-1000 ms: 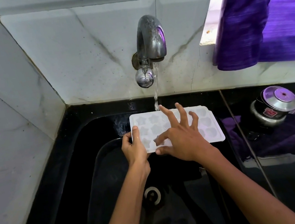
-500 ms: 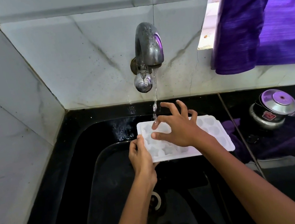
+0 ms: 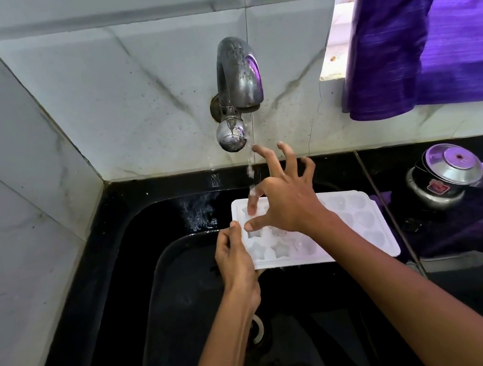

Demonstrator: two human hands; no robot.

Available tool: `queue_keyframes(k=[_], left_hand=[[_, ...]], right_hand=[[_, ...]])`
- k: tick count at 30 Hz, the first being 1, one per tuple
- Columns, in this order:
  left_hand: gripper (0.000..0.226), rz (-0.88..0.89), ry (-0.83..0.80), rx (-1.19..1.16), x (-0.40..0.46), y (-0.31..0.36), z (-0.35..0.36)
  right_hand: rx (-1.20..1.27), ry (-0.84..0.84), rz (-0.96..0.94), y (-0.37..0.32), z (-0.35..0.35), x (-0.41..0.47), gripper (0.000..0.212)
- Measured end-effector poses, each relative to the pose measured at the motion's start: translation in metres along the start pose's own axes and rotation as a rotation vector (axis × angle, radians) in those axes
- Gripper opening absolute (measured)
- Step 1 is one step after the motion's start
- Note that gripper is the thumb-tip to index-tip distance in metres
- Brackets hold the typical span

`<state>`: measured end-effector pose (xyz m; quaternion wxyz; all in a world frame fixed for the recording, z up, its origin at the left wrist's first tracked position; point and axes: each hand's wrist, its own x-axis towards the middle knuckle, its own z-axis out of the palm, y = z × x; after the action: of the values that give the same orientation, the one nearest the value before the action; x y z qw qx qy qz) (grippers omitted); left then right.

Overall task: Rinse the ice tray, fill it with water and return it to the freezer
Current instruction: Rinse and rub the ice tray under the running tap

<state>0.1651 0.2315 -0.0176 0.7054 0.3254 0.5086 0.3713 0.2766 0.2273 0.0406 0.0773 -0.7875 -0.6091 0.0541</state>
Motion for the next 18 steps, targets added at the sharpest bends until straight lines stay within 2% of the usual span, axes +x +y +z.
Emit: queue_keyframes(k=[5, 11, 15, 18], left_hand=[[0.024, -0.007, -0.021, 0.013, -0.0021, -0.0022, -0.0018], [0.025, 0.001, -0.012, 0.017, -0.0021, -0.0019, -0.0007], [0.022, -0.014, -0.031, 0.013, -0.0016, 0.0013, -0.0007], [0.022, -0.023, -0.039, 0.022, -0.0031, 0.0017, -0.0012]], right_hand=[[-0.065, -0.207, 0.002, 0.0027, -0.0014, 0.0023, 0.038], [-0.054, -0.058, -0.008, 0.0019, -0.0047, 0.0019, 0.037], [-0.103, -0.223, -0.02, -0.0004, -0.0062, 0.0033, 0.036], [-0.107, -0.207, -0.036, -0.0028, -0.0076, 0.0053, 0.035]])
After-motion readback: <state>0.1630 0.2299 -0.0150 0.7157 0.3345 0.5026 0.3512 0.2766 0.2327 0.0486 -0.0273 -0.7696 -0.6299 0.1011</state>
